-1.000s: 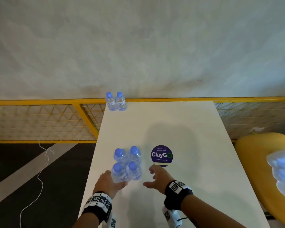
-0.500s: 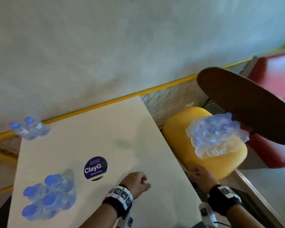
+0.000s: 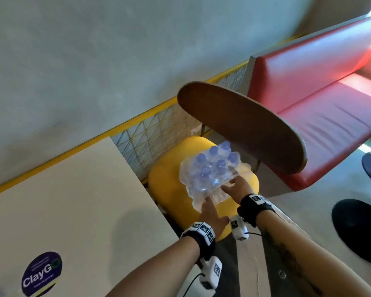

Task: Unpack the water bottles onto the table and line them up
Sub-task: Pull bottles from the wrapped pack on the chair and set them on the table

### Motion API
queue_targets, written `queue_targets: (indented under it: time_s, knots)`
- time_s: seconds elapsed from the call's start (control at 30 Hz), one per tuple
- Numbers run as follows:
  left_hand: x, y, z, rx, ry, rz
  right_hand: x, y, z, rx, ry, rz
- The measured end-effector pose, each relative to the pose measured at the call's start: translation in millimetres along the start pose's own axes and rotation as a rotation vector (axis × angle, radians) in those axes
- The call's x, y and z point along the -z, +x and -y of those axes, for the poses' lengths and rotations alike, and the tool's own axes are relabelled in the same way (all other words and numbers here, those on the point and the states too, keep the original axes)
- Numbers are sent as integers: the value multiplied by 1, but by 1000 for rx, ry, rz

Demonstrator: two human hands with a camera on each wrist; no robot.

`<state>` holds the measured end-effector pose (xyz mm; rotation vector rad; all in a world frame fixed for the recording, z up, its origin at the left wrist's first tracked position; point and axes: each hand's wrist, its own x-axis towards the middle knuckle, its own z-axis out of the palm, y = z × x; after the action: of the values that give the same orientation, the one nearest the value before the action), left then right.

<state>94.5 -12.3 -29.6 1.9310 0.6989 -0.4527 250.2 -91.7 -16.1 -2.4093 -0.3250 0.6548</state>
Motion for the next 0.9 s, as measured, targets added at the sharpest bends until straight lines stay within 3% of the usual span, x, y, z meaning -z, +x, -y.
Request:
queue_targets:
  time_s: [0.13, 0.23, 0.47, 0.67, 0.73, 0.83, 0.9]
  knots:
    - [16, 31, -6, -40, -33, -246, -6, 30, 15, 116, -116, 75]
    - [37, 46, -7, -35, -5, -316, -1, 29, 28, 162, -166, 57]
    - [58, 64, -23, -92, 139, -345, 9, 14, 20, 161, 18, 10]
    - [81, 60, -39, -204, 463, -214, 3, -19, 5, 175, -172, -3]
    - [87, 39, -42, -209, 469, -137, 4, -33, 0, 176, -203, -1]
    - [95, 9, -20, -363, 403, -161, -1, -61, -6, 165, -211, -61]
    - [117, -42, 11, -356, 307, -224, -22, -92, 4, 253, -207, -74]
